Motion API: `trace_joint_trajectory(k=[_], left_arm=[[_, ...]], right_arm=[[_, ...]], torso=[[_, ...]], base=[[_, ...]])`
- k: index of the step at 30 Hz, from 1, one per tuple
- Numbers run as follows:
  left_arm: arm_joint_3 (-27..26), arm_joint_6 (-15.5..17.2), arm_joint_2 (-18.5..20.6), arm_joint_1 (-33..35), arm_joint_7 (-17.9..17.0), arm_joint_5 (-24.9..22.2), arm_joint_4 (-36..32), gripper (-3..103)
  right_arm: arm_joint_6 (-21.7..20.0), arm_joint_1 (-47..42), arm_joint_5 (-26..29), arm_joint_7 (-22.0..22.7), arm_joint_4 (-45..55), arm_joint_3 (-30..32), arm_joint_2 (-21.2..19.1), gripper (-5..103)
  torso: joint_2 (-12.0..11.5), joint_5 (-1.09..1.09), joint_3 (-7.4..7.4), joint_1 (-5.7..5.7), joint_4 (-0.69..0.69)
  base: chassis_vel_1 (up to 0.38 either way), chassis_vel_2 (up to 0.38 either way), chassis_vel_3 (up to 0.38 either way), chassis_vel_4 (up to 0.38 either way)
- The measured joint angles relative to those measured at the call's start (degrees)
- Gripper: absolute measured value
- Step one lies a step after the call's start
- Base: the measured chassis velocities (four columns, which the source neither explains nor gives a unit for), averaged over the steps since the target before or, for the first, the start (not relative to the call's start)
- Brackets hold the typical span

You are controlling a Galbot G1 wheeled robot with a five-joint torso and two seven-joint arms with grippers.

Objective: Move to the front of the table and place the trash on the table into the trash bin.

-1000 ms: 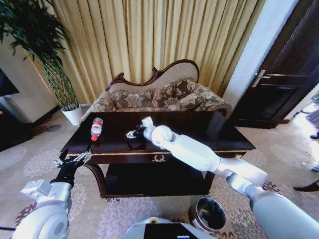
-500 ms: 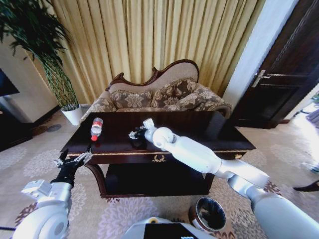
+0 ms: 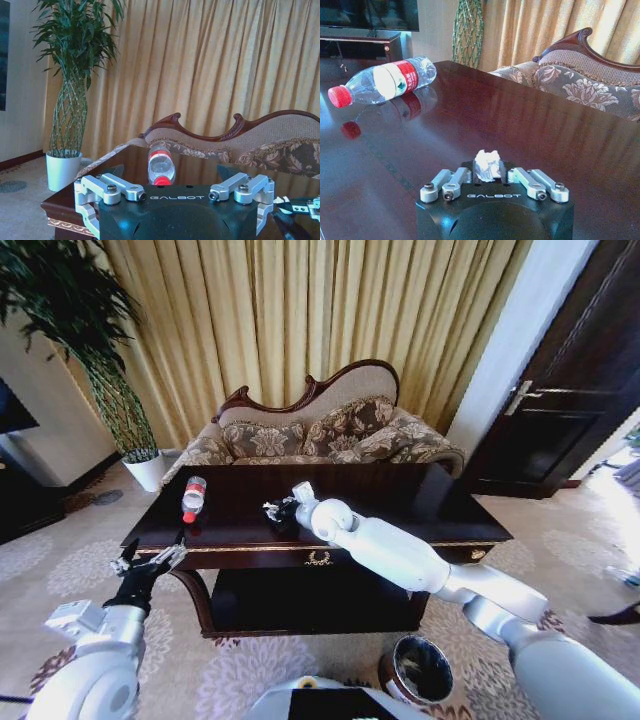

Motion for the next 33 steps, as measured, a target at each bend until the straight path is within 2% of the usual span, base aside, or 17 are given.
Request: trace_joint_trajectory(k=[2,4,5,6,9,18,24,26,29,30,33], left_arm=[[0.14,0.0,-0.01,-0.06,0.01,0.0,0.0,100],[0.23,0.0,-0.01,-0.1,0.01,0.0,0.0,100],[0.3,0.0,0.0,-0.15,0.01,0.0,0.0,100],[0.37,0.0,0.0,-0.2,0.01,0.0,0.0,100],[0.46,0.0,0.02,-0.26,0.01,0.0,0.0,100],[0.51,-0.03,0.19,-0.83,0.01,-0.05,0.0,100],[0.35,-0.09,0.55,-1.45,-0.03,-0.49,0.0,100],[0.31,-0.09,0.61,-1.51,-0.02,-0.6,0.0,100],[0.18,-0.1,1.14,-1.86,0.02,-1.17,0.0,100],[0.18,-0.1,1.14,-1.86,0.02,-1.17,0.0,100],[0.18,-0.1,1.65,-2.09,0.34,-1.62,0.0,100]], right_arm=[[0.09,-0.29,-0.2,0.0,0.15,0.0,-0.06,20],[0.18,-0.46,-0.37,0.0,0.23,-0.01,-0.09,20],[0.27,-0.63,-0.5,0.0,0.34,-0.01,-0.1,9],[0.31,-0.75,-0.54,0.03,0.38,0.02,-0.1,4],[0.67,-0.93,-0.55,0.54,0.54,0.38,-0.05,1],[4.07,-1.7,-2.04,6.13,2.21,7.11,1.21,0],[7.41,-6.08,-6.1,10.4,3.49,15.45,-1.28,0],[7.73,-6.9,-6.78,10.42,3.51,16.38,-1.73,0],[9.97,-12.29,-9.52,9.43,3.75,22.72,-4.31,0],[9.97,-12.29,-9.52,9.43,3.75,22.72,-4.31,0],[13.07,-17.56,-11.89,6.45,4.37,29.6,-7.12,0]], torso=[[0.0,0.0,0.0,0.0,0.0],[0.0,0.0,0.0,0.0,0.0],[0.0,0.0,0.0,0.0,0.0],[0.0,0.0,0.0,0.0,0.0],[0.0,0.0,0.0,0.0,0.0],[0.0,0.0,0.0,0.0,0.02],[0.0,0.0,0.0,0.0,0.0],[0.0,0.0,0.0,0.0,0.0],[0.0,0.01,0.0,0.0,0.0],[0.0,0.01,0.0,0.0,0.0],[0.0,0.02,0.0,0.0,0.0]], base=[[0.0,0.0,0.0,0.0],[0.0,0.0,0.0,0.0],[0.0,0.0,0.0,0.0],[0.0,0.0,0.0,0.0],[0.0,0.0,0.0,0.0],[0.0,0.0,0.0,0.0],[0.0,0.0,0.0,0.0],[0.0,0.0,0.0,0.0],[0.0,0.0,0.0,0.0],[0.0,0.0,0.0,0.0],[0.0,0.0,0.0,0.0]])
